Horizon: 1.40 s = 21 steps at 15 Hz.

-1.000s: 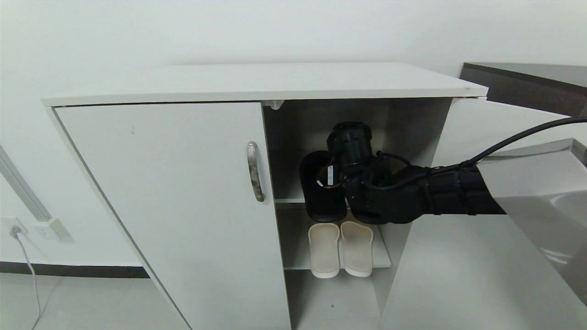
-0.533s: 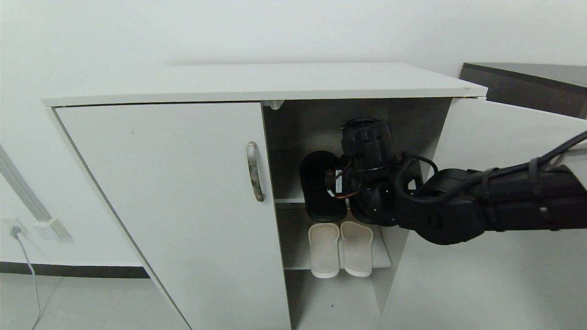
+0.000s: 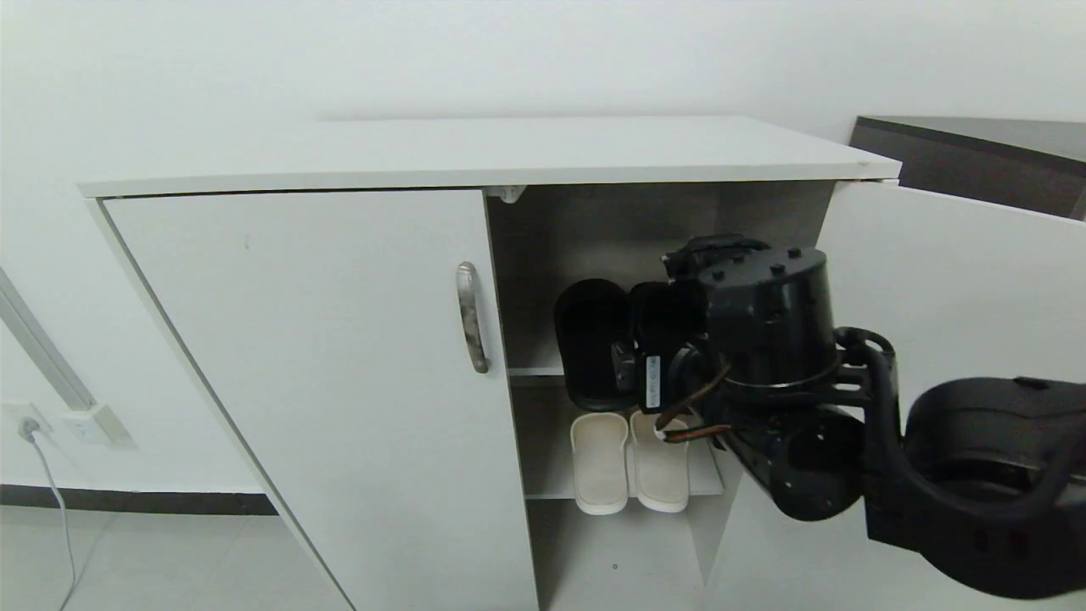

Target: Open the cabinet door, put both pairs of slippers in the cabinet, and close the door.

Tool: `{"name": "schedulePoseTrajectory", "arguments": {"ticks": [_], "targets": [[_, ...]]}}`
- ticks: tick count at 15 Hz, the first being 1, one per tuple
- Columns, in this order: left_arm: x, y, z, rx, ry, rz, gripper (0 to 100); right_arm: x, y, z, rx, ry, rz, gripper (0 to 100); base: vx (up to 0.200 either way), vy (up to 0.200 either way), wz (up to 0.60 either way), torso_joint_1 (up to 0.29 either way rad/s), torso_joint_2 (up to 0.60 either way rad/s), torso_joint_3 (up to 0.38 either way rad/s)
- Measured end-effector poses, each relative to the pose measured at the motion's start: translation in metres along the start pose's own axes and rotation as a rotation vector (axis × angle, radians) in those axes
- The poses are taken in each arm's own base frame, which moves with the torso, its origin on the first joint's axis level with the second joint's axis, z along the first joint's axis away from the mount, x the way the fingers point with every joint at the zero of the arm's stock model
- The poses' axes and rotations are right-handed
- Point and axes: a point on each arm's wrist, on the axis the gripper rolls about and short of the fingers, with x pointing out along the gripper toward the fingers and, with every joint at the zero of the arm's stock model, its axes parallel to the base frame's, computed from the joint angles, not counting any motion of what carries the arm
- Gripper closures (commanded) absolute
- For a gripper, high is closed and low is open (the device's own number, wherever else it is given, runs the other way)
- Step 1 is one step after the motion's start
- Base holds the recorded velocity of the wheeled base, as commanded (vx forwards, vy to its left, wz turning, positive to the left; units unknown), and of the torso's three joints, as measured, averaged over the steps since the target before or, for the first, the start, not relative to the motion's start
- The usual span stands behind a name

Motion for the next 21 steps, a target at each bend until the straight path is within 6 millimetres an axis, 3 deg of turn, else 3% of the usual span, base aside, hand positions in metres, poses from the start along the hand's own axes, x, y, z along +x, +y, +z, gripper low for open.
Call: {"name": "schedulePoseTrajectory", "arguments": {"ticks": [2,5,6,18,21], "targets": [[0.000,0.000,0.000,0.000,0.000,-0.001,100,-0.014,-0.002,-0.010,0.021,-0.027,0.077,0,0.000,0.000,0.00,0.000,0.00,0.000],[0.000,0.000,0.000,0.000,0.000,-0.001,100,-0.019,-0.004,-0.026,0.004,-0.001,0.135,0,0.000,0.000,0.00,0.000,0.00,0.000],[0.000,0.000,0.000,0.000,0.000,-0.001,100,-0.019,-0.004,-0.029,0.002,0.001,0.137,100,0.000,0.000,0.00,0.000,0.00,0.000],[0.000,0.000,0.000,0.000,0.000,-0.001,100,0.018,0.027,-0.073,-0.012,-0.053,0.151,100,0.000,0.000,0.00,0.000,0.00,0.000],[0.000,0.000,0.000,0.001,0.000,-0.001,100,0.019,0.027,-0.075,-0.015,-0.048,0.147,100,-0.200,0.000,0.00,0.006,0.00,-0.001]]}}
